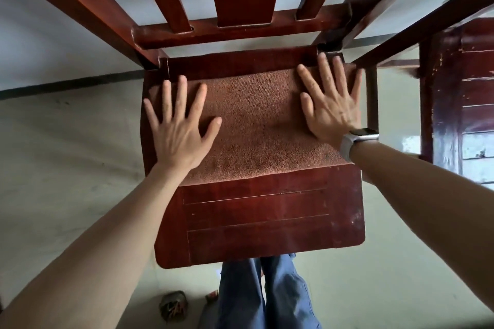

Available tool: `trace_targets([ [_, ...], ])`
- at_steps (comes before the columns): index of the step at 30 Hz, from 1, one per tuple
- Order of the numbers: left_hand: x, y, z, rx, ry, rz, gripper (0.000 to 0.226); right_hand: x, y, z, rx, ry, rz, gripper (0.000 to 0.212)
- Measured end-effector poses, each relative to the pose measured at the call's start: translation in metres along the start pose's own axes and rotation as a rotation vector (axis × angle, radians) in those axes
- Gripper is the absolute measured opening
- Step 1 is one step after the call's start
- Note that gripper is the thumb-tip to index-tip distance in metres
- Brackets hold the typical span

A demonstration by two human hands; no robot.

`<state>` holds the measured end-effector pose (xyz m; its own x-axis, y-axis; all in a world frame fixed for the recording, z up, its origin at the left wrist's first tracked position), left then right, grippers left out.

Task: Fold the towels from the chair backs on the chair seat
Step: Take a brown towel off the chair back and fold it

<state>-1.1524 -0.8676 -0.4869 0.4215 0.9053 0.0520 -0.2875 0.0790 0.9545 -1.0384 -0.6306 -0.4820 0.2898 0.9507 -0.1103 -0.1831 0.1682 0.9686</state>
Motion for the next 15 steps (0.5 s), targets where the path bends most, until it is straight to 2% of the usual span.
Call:
trace_targets([
  [3, -0.022, 0.006, 0.002, -0.015, 0.144, 0.058, 0.073, 0.033, 0.008, 0.012, 0.012, -0.143, -0.062, 0.055],
  [5, -0.025, 0.013, 0.011, 0.0, 0.184, 0.088, 0.074, 0.033, 0.015, 0.023, 0.016, -0.123, -0.074, 0.057],
  [9, -0.007, 0.004, 0.038, -0.004, 0.071, 0.074, 0.069, -0.003, 0.009, 0.046, -0.022, 0.065, -0.046, 0.057],
  [13, -0.015, -0.011, 0.047, -0.02, 0.096, 0.082, 0.066, 0.005, -0.011, 0.061, -0.076, -0.036, -0.081, 0.058],
  [15, -0.015, -0.011, 0.046, -0.018, 0.089, 0.077, 0.066, 0.007, -0.011, 0.06, -0.044, -0.029, -0.143, 0.058],
])
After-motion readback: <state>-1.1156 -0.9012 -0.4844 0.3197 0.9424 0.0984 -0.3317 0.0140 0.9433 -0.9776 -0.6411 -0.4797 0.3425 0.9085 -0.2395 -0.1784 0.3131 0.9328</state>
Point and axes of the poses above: each hand's wrist, its own z-axis away from the middle knuckle, its own y-axis out of the back of the hand, x = y × z, the point moved 8 cm from there along -z, towards the middle knuckle, and after that the axes turned 11 degrees about y, right-handed, at the moved point
